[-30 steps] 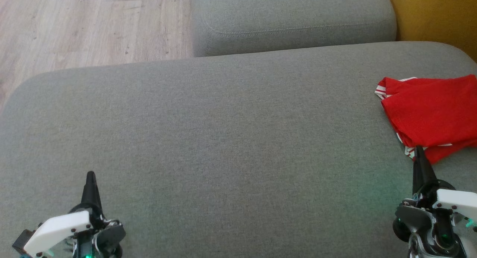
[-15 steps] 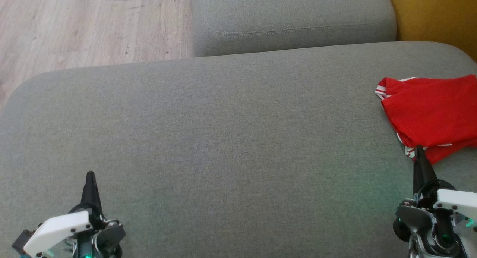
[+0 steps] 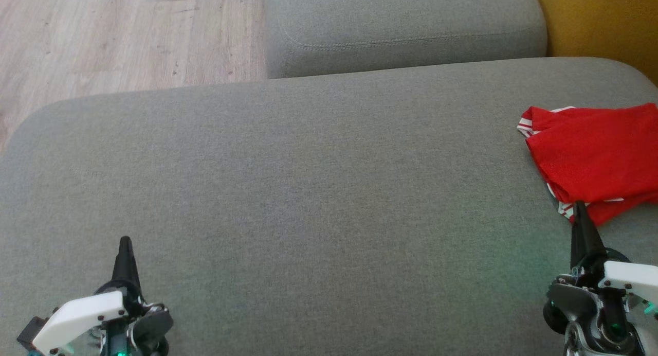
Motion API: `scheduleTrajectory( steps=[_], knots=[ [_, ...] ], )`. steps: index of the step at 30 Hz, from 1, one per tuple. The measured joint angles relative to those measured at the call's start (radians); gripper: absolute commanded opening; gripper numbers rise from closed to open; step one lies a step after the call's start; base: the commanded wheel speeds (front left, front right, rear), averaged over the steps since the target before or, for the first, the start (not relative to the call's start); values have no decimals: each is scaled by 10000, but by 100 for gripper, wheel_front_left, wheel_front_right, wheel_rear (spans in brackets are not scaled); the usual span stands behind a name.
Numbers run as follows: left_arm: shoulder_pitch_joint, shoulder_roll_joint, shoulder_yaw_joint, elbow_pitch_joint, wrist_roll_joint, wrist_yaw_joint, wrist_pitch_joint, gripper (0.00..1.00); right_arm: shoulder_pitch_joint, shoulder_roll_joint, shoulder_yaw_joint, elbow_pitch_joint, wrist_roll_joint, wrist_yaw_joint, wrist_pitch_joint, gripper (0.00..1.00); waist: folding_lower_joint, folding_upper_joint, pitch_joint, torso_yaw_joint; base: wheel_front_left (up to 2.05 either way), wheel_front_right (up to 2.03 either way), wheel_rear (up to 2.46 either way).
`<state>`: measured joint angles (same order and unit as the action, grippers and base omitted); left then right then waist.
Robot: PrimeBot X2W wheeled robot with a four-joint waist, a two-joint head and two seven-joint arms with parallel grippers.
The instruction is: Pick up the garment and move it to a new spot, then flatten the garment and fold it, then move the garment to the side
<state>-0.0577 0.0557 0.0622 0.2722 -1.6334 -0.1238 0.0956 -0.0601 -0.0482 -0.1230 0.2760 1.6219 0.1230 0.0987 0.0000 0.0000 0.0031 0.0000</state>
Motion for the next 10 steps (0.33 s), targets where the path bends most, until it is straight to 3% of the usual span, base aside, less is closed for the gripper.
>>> scheduleTrajectory(
  steps=[10],
  knots=[
    [0, -12, 19, 2, 0, 0, 2, 0, 0, 2, -19, 0, -17, 0, 2, 0, 0, 0, 0, 0, 0, 0, 0]
  ],
)
